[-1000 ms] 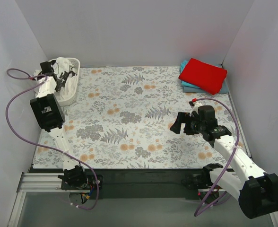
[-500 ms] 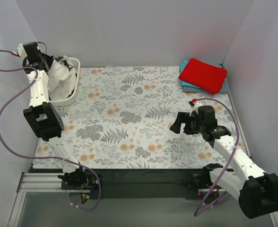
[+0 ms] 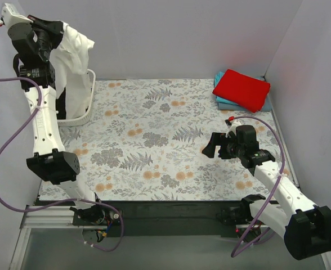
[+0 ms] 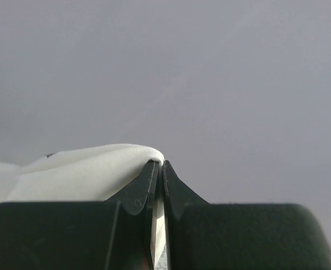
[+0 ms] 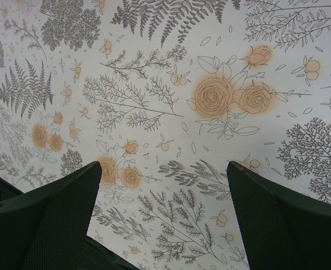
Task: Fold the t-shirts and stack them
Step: Move the tshirt to the center of the board, then flatten the tshirt out
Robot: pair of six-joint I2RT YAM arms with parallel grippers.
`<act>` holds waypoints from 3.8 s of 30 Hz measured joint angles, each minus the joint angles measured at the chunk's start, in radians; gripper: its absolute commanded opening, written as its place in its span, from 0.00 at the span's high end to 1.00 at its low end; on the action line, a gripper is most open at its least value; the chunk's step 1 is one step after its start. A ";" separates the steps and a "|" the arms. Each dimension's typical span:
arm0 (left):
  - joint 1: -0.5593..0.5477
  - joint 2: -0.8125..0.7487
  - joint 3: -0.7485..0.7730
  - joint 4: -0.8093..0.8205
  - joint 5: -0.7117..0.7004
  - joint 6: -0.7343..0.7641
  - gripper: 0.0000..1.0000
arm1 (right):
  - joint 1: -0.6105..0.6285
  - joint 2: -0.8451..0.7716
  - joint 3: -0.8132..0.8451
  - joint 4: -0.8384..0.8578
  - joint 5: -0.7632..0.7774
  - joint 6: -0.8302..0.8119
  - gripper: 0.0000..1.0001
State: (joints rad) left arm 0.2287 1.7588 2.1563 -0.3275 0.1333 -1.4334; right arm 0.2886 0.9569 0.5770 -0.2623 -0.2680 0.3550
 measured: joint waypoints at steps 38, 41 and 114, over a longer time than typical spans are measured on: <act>-0.557 -0.407 -0.943 -0.182 -0.322 -0.166 0.44 | 0.039 0.103 0.080 -0.024 0.137 0.034 0.07; -0.461 -0.498 -1.062 -0.180 -0.328 -0.187 0.46 | 0.080 0.197 0.122 0.002 0.152 0.033 0.11; -0.018 -0.474 -1.151 -0.239 -0.093 -0.106 1.00 | -0.281 0.444 0.516 -0.120 0.357 -0.016 0.99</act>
State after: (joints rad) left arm 0.2111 1.2850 1.0050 -0.5667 0.0406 -1.5394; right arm 0.0078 1.4010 1.0931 -0.3820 0.0891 0.3389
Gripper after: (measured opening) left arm 0.010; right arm 0.031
